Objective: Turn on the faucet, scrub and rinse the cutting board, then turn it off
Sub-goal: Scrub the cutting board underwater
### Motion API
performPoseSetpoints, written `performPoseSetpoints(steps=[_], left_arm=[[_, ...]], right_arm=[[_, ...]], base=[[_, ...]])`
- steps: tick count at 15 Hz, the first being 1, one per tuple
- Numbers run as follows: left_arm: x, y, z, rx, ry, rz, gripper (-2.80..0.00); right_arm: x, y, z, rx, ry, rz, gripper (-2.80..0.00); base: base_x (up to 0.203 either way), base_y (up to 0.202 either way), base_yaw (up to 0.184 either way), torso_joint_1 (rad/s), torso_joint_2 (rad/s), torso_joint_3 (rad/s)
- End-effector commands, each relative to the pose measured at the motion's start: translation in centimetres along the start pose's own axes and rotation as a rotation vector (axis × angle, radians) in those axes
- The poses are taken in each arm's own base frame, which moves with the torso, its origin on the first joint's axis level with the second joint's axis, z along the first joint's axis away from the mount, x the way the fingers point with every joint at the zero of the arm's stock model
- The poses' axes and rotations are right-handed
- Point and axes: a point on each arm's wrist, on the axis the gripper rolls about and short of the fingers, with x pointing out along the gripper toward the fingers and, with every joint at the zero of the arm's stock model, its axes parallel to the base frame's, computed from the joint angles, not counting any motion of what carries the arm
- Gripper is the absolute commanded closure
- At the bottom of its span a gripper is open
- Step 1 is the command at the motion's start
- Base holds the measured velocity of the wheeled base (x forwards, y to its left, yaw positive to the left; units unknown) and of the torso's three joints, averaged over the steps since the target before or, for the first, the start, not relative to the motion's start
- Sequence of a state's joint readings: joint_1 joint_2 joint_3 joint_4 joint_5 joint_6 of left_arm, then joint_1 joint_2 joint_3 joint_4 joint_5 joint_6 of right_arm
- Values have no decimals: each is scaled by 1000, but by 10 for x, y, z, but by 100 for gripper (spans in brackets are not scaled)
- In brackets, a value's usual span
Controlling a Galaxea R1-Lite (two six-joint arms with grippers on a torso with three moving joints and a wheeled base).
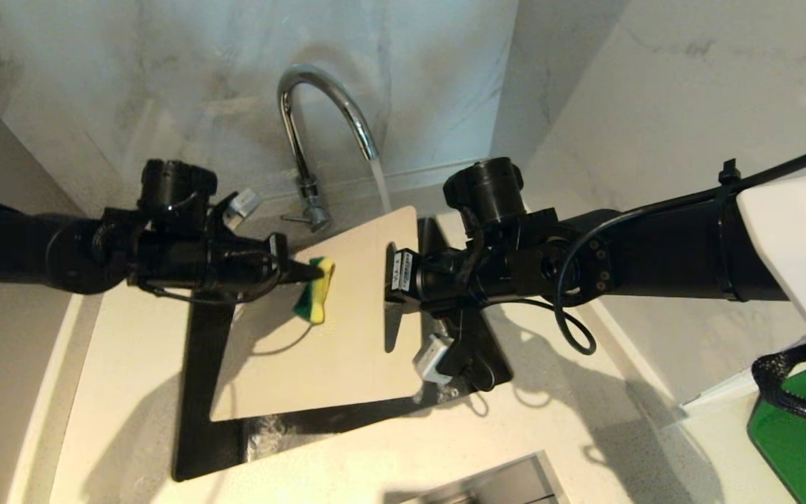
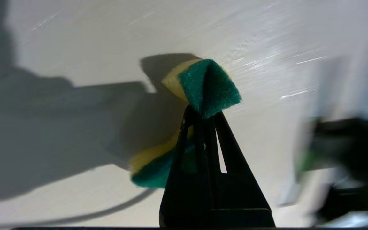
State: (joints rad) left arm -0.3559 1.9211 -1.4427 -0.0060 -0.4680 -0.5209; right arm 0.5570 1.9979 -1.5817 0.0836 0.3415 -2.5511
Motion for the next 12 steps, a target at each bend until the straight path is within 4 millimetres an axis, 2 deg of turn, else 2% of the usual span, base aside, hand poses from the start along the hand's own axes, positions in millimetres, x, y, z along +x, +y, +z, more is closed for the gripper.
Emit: performPoseSetpoints(steps=[1,2,3,5,9,12], left_arm=[[-6,-53,21,46,-41,-86,0],[2,-68,23,45,-23,-98,0],[16,-71,18,33,13,-87,0],[34,-65,8,9,58,-42,0],[36,-9,3,-53,87,70,0],[36,26,-1,-31,79,117,0]], right_arm=[[-2,-1,-1,-15,3,-1,0],[-2,-2,0,-16,3,-2,0],[-3,-3,-1,-17,5,-4,0],[-5,-3,0,-17,6,-4,0],[-6,-2,2,-12,-3,2,0],[-3,0,4,-4,13,-8,0]], base=[[0,0,0,0,0,0],[0,0,0,0,0,0],[0,0,0,0,0,0],[0,0,0,0,0,0],[0,0,0,0,0,0],[0,0,0,0,0,0]])
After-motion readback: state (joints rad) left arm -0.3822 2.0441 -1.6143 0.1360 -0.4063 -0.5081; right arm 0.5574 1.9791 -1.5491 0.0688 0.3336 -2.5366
